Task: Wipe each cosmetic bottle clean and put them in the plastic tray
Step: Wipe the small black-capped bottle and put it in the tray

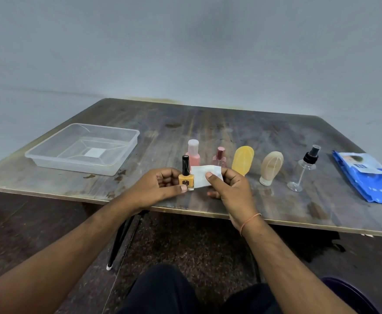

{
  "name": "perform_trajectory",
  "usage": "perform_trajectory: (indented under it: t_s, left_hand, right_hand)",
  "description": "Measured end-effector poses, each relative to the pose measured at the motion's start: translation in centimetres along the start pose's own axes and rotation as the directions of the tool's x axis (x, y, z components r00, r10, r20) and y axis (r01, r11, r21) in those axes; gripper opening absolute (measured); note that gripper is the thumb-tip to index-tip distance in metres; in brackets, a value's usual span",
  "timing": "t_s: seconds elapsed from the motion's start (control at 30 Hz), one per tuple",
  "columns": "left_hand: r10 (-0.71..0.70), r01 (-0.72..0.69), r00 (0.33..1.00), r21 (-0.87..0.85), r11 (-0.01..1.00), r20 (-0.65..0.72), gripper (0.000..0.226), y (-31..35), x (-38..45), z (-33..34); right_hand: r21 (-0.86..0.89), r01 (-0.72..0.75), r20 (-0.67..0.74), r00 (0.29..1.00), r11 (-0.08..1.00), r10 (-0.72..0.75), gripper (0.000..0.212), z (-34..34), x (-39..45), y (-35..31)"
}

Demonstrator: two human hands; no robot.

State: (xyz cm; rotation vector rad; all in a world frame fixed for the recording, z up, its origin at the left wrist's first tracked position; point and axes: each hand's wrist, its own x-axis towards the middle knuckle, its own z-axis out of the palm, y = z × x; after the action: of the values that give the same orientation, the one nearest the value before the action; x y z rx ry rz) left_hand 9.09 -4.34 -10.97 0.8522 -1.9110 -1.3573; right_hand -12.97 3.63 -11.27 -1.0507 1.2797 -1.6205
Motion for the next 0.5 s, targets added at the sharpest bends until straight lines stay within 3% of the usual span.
perform_trajectory:
  t_s: [0.23, 0.5]
  left_hand:
    - [-0.017, 0.018, 0.999, 0.023, 1.000, -0.037, 0.017, -0.2, 0.2, 1.3]
    - [-0.002, 0.007, 0.995, 0.048, 0.999, -0.100, 0.020, -0.2, 0.0, 1.8]
  right_hand:
    - [0.093, 0.000, -0.070, 0.998, 0.996, 0.006, 0.011, 0.0, -0.1, -0.4]
    - [0.080, -0.042, -0.002, 0.999, 0.996, 0.042, 0.009, 0.1, 0.0, -0.6]
